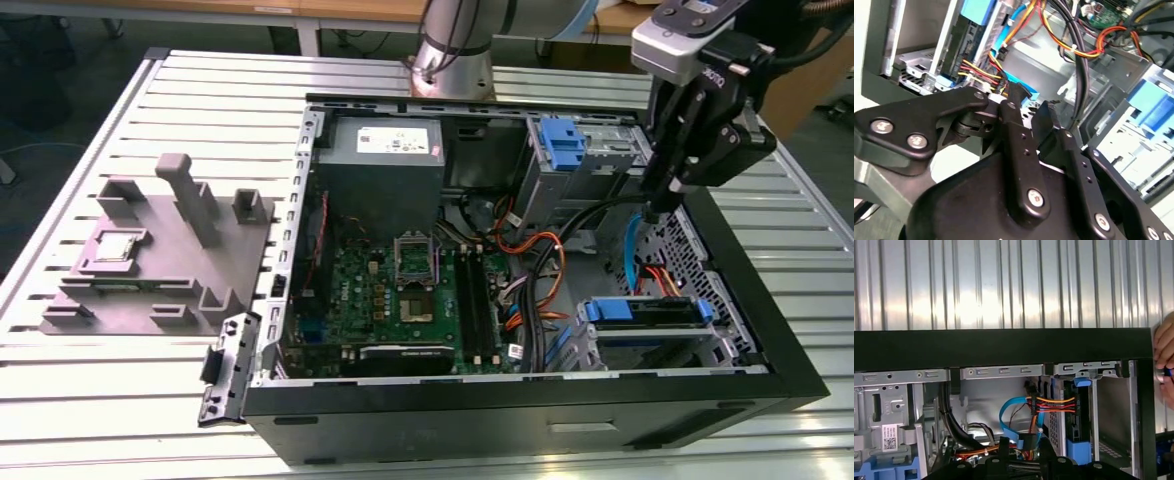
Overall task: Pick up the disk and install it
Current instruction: 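Insert the second disk wire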
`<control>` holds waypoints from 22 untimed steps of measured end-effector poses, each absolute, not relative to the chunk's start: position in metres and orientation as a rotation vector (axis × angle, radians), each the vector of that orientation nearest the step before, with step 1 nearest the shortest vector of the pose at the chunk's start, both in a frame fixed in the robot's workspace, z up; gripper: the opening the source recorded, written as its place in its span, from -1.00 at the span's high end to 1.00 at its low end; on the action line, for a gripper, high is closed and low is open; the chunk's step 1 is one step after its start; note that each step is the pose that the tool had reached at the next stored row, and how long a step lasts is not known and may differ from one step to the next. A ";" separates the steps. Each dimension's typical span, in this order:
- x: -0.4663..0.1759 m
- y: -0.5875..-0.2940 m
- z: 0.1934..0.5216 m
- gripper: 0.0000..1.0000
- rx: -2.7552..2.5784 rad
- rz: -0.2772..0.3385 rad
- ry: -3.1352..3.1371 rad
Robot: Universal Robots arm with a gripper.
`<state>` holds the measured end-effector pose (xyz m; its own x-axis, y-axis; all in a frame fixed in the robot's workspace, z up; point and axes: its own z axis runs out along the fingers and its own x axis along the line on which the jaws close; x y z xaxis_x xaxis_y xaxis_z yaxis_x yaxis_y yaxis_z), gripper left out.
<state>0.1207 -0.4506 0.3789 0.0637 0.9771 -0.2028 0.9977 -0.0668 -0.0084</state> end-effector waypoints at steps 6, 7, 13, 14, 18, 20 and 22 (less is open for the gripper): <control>0.121 -0.444 0.372 0.25 2.170 -0.268 2.029; 0.121 -0.444 0.370 0.25 2.170 -0.268 2.029; 0.121 -0.444 0.359 0.25 2.172 -0.270 2.025; 0.121 -0.444 0.357 0.25 2.172 -0.271 2.025; 0.121 -0.444 0.356 0.47 2.172 -0.272 2.024; 0.121 -0.444 0.356 0.47 2.172 -0.272 2.023; 0.121 -0.444 0.355 0.47 2.172 -0.272 2.023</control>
